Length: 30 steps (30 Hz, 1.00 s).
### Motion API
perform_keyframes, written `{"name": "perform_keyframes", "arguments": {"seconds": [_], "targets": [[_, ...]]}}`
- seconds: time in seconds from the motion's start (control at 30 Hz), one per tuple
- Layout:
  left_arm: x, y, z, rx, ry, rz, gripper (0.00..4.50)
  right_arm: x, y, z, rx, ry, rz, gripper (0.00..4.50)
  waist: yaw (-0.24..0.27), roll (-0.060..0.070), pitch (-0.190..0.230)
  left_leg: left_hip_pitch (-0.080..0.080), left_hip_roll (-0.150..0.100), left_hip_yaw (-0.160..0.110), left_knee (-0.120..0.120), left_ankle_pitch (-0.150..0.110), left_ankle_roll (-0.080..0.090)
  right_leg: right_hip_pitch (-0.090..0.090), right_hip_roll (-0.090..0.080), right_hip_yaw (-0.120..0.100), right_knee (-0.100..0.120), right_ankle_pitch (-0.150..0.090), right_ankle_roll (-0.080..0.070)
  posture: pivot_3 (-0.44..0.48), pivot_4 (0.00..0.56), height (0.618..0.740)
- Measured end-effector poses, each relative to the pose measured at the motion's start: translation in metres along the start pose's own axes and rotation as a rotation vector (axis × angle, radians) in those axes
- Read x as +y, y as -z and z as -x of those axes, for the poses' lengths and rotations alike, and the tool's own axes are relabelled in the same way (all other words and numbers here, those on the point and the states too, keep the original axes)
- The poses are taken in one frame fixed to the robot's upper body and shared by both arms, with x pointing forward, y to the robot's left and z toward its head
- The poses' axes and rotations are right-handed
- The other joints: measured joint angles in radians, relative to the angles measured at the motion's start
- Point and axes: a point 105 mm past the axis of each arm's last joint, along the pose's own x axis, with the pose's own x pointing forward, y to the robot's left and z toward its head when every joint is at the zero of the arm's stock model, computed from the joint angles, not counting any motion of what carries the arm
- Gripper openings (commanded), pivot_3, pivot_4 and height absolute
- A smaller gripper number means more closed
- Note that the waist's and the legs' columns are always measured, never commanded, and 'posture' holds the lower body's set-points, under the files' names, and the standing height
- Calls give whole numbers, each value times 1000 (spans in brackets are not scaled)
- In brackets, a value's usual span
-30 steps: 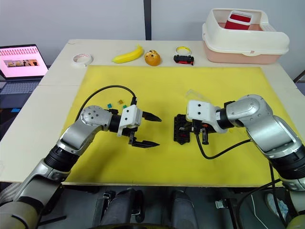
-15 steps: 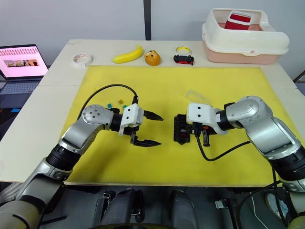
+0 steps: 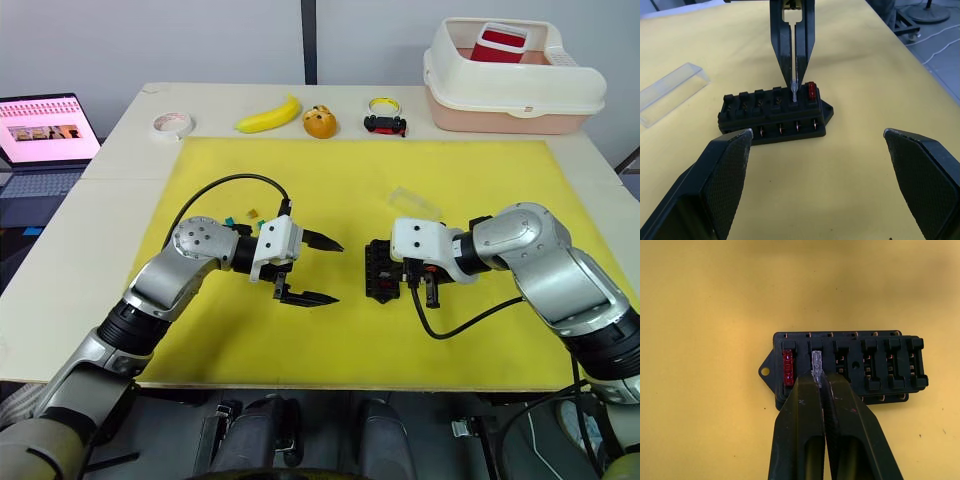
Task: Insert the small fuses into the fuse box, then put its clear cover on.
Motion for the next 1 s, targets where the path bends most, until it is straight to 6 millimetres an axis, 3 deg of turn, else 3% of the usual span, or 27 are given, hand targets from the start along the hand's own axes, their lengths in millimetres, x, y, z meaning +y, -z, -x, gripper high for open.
{"name": "perform_keyframes", "arguments": {"seconds": [0.63,1.0], "targets": [[1,4,1,18,-4,-9,4408,-4,-16,7,1,-45,49,0,0,0,0,0,0,0,1,0,0,0,1,0,0,0,0,0,150,740],[1,4,1,21,-4,-12,4408,-6,-6,3,39,-55,58,0,0,0,0,0,0,0,1,0,0,0,1,1,1,0,0,0,150,740]]}}
